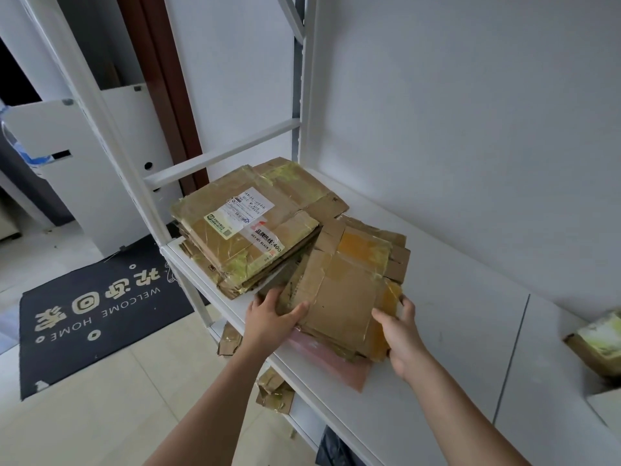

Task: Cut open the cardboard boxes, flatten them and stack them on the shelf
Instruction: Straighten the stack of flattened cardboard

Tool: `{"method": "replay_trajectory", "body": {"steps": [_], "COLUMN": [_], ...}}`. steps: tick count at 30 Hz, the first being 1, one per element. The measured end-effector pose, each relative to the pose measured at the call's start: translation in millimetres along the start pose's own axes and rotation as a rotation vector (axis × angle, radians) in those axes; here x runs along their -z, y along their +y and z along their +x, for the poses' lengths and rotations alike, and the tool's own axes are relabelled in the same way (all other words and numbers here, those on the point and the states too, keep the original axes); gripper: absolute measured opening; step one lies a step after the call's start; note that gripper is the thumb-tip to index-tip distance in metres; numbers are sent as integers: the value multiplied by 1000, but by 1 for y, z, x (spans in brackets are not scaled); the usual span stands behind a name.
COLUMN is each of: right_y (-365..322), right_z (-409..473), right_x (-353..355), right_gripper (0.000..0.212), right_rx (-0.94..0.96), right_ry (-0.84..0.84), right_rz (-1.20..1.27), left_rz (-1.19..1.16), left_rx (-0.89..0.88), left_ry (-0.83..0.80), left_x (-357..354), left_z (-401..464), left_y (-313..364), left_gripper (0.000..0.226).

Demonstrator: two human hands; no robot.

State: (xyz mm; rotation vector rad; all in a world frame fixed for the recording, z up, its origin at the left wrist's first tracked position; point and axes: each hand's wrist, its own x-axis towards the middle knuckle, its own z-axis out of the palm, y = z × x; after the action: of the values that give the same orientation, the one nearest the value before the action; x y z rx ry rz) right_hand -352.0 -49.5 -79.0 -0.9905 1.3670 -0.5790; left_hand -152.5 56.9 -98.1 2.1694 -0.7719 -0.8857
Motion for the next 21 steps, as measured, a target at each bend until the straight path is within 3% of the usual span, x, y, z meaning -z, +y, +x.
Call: {"method": "replay_trajectory", "body": {"steps": [6, 10, 13, 16, 21], "right_y": [12, 7, -1, -6, -8], "right_z": [5, 8, 12, 13, 7], "right_x": [45, 57, 49, 31, 9], "right_gripper": [63, 58, 58, 57, 82], "right_rx": [-5, -14, -33, -96, -37], "right_ry": [167, 174, 199, 148, 54], "right_rz": [-47, 50, 125, 150, -92], "left_rz": [26, 59, -9, -60, -37], "left_rx": [-133, -79, -12, -15, -63], "left_ry": [-121, -108, -214, -190, -69], "left_x": [-21, -18, -10, -13, -8], "left_z": [-24, -9, 5, 12, 8], "left_y": [9, 24, 26, 22, 23], "left_gripper": [96, 116, 121, 100, 68]}}
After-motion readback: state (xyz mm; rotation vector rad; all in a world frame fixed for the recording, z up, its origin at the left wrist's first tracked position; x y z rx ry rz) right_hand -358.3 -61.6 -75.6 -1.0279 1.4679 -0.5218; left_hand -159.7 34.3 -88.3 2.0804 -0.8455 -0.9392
